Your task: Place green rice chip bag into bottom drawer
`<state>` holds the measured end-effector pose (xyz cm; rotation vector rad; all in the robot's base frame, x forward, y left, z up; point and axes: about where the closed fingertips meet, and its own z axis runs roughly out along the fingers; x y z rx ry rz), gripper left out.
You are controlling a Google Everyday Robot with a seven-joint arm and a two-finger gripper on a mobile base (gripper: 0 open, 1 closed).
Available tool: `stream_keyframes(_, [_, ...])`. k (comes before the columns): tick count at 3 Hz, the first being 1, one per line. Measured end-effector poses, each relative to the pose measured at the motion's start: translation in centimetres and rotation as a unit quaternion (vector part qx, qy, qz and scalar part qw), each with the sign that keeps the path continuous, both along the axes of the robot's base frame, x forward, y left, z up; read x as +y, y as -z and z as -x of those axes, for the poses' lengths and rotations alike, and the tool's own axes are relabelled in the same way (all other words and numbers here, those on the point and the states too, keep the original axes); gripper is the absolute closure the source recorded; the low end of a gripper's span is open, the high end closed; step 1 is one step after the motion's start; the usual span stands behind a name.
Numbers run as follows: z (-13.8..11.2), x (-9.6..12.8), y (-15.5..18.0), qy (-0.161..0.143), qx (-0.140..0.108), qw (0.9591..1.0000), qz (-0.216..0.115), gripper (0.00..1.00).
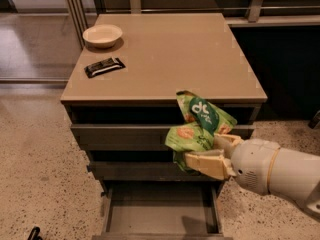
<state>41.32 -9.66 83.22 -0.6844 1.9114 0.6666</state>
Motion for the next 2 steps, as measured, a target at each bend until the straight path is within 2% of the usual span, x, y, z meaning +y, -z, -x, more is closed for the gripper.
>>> stream_keyframes(1, [1.7, -1.2, 4.3, 0.005, 0.032, 0.9991, -0.028, 1.00])
stream_keyframes(2, [2.7, -2.0, 9.0, 0.010, 0.071, 0.9969, -0.031, 1.00])
